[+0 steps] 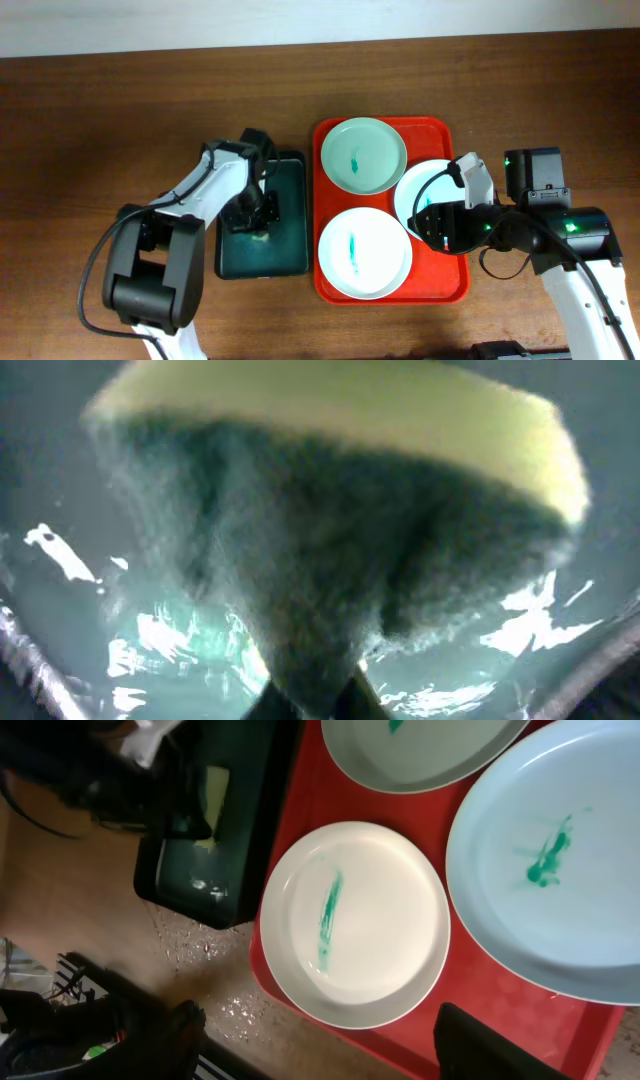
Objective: Clean dirty plates on tray and stack at the side
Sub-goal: 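Reach the left gripper down to the sponge in the black tray, then grasp the sponge with the left gripper and wet it in water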
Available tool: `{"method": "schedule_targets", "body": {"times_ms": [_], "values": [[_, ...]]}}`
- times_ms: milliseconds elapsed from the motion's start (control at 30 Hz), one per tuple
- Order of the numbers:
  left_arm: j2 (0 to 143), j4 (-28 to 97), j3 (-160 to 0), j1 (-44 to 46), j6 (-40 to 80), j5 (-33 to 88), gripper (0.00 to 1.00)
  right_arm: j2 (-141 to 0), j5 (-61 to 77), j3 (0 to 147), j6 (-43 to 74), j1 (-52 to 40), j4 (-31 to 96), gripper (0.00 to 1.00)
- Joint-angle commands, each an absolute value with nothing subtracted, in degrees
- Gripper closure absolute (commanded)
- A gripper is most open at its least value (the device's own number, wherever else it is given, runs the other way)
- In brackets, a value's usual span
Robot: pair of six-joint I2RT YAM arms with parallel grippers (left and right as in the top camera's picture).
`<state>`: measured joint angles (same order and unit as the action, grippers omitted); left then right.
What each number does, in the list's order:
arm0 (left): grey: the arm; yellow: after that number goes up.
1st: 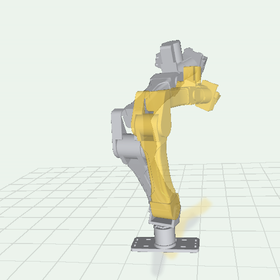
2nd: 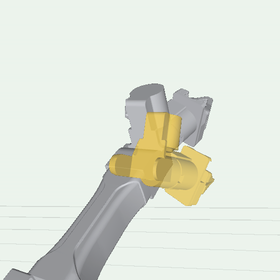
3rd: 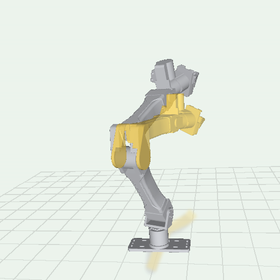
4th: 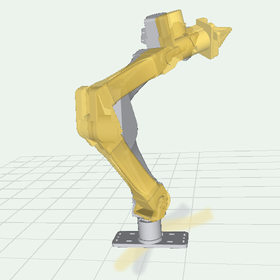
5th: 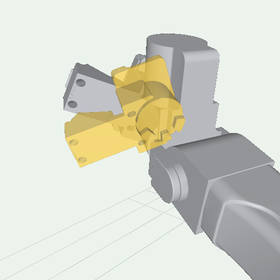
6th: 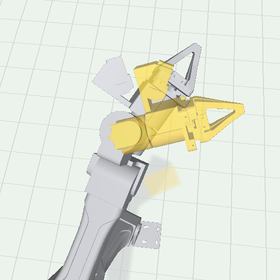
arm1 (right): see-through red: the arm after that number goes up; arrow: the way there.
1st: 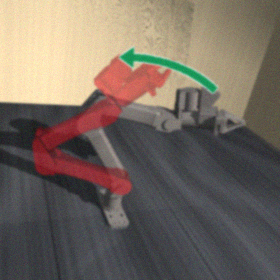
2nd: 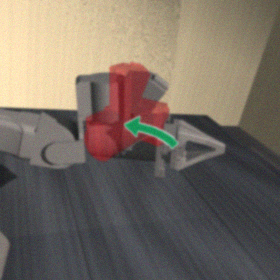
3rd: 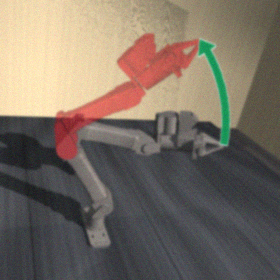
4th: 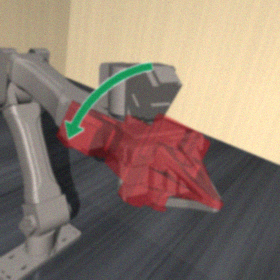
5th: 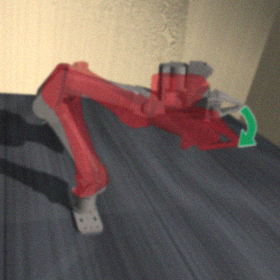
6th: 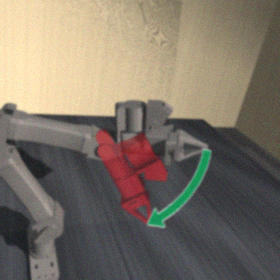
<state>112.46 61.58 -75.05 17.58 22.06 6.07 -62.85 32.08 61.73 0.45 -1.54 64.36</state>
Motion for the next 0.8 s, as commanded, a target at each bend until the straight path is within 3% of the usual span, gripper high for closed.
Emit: {"method": "schedule_targets", "body": {"times_ms": [0, 100, 267, 400, 467, 500, 533, 733, 767], "values": [[111.2, 65.9, -83.2, 17.8, 20.6, 7.5, 0.39, -62.9, 32.8, 62.9, 0.5, -1.9, 64.3, 0.26], [111.0, 65.7, -84.6, 17.8, 19.3, 5.4, 0.21, -62.9, 32.8, 62.9, 0.5, -1.9, 64.3, 0.26], [111.7, 58.7, -81.8, 17.8, 19.3, 0.3, 0.20, -62.9, 32.8, 62.9, 0.5, -1.9, 64.2, 0.26], [113.3, 49.4, -77.5, 18.3, 19.2, 1.3, 0.42, -62.9, 32.8, 62.9, 0.5, -1.9, 64.1, 0.26], [113.6, 47.1, -76.1, 18.4, 19.2, 1.2, 0.71, -62.9, 32.8, 62.9, 0.5, -1.9, 64.1, 0.26], [113.6, 47.1, -75.9, 18.4, 19.2, 1.2, 0.96, -62.9, 32.8, 62.9, 0.5, -1.9, 64.1, 0.26], [113.6, 47.2, -76.0, 18.4, 19.2, 1.3, 1.00, -62.9, 32.8, 62.9, 0.5, -1.9, 64.2, 0.26], [113.3, 55.2, -83.1, 18.1, 18.1, 1.3, 0.97, -62.9, 32.8, 62.9, 0.5, -1.9, 64.2, 0.26], [113.3, 56.6, -84.6, 18.1, 18.1, 1.3, 0.68, -62.9, 32.8, 62.9, 0.5, -1.9, 64.2, 0.26]]}}
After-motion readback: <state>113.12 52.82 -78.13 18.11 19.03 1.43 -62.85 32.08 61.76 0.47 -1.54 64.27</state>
